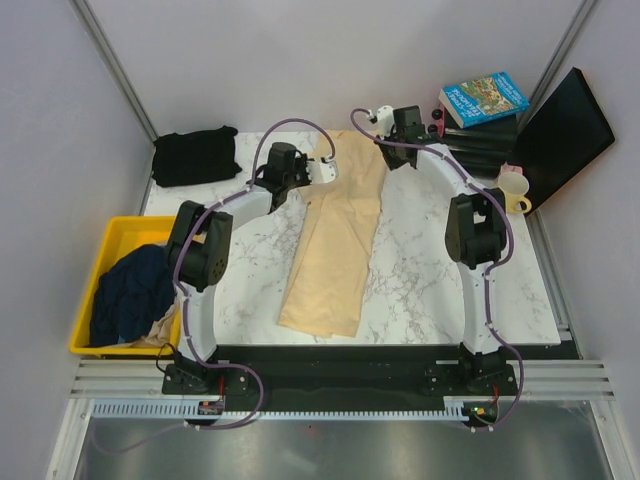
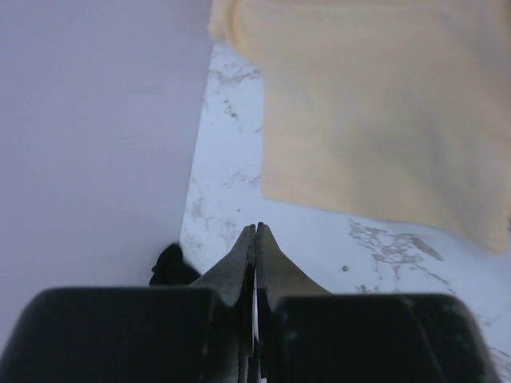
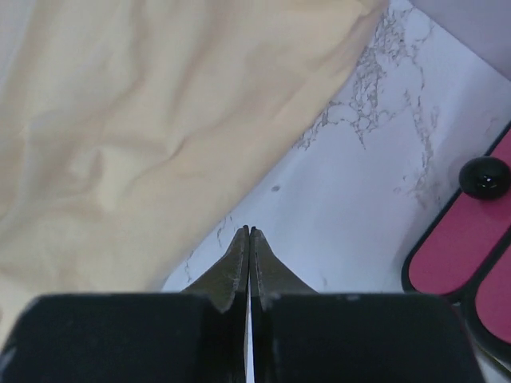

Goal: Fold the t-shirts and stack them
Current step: Rotate the tshirt 100 degrees, then grab the bottom of the folded rectangular tshirt with both arms

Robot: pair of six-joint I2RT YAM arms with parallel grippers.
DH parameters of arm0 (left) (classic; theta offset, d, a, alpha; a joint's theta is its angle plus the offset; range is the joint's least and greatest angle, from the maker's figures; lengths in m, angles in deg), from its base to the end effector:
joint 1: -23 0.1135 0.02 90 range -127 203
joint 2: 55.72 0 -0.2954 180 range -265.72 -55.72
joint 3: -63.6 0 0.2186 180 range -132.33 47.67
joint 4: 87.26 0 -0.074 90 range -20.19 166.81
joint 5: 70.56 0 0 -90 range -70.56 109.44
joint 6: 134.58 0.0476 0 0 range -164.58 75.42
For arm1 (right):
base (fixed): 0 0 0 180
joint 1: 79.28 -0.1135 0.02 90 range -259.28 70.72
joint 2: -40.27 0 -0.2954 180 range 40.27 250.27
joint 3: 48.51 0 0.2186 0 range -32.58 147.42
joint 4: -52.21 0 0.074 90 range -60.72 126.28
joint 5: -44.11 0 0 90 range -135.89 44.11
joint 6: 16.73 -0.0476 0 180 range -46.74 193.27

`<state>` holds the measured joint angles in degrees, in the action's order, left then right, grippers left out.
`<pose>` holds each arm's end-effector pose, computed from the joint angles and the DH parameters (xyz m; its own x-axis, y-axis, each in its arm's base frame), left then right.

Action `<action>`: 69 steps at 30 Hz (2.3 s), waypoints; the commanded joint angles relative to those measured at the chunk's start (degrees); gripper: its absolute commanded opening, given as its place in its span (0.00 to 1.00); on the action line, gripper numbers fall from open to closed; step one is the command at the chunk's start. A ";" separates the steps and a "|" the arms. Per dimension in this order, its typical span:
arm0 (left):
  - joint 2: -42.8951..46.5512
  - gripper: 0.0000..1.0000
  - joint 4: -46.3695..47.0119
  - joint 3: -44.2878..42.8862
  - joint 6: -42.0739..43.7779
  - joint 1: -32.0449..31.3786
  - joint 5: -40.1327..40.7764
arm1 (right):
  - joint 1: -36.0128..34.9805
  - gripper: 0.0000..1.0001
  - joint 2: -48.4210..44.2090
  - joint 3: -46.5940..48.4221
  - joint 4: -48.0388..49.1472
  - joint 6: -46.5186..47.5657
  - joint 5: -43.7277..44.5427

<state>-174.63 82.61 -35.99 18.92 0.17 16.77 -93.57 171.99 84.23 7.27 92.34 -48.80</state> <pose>0.4369 -0.1863 0.2400 0.1781 0.8950 -0.4090 0.5952 0.2331 0.7691 0.5059 0.1314 0.2536 -0.5432 -0.4751 -0.6923 -0.4861 0.8502 -0.2021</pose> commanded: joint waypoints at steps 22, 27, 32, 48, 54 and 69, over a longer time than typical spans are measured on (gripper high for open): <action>14.06 0.02 8.44 7.19 -4.62 4.99 15.42 | -1.54 0.00 4.08 3.77 3.26 -1.14 9.34; 13.36 0.02 8.26 6.84 -4.97 5.07 15.24 | -2.15 0.00 2.31 4.04 3.70 -2.90 3.10; 12.39 0.02 8.17 5.52 -5.85 5.07 15.60 | -3.29 0.00 3.80 3.69 2.83 -3.43 -3.84; 13.18 0.02 9.05 7.37 -4.79 5.16 16.65 | -4.61 0.00 9.60 3.77 -0.34 -2.11 -5.35; 14.32 0.02 9.93 8.86 -4.53 5.60 17.00 | -4.70 0.00 13.11 7.98 -0.43 2.37 -1.31; 12.04 0.02 13.97 9.22 -5.15 5.95 19.29 | -7.78 0.00 19.37 13.18 13.02 18.99 13.99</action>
<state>-163.16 92.62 -25.08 15.23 5.86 34.45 -100.65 189.52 96.14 16.73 106.87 -39.67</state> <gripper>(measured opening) 0.022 0.006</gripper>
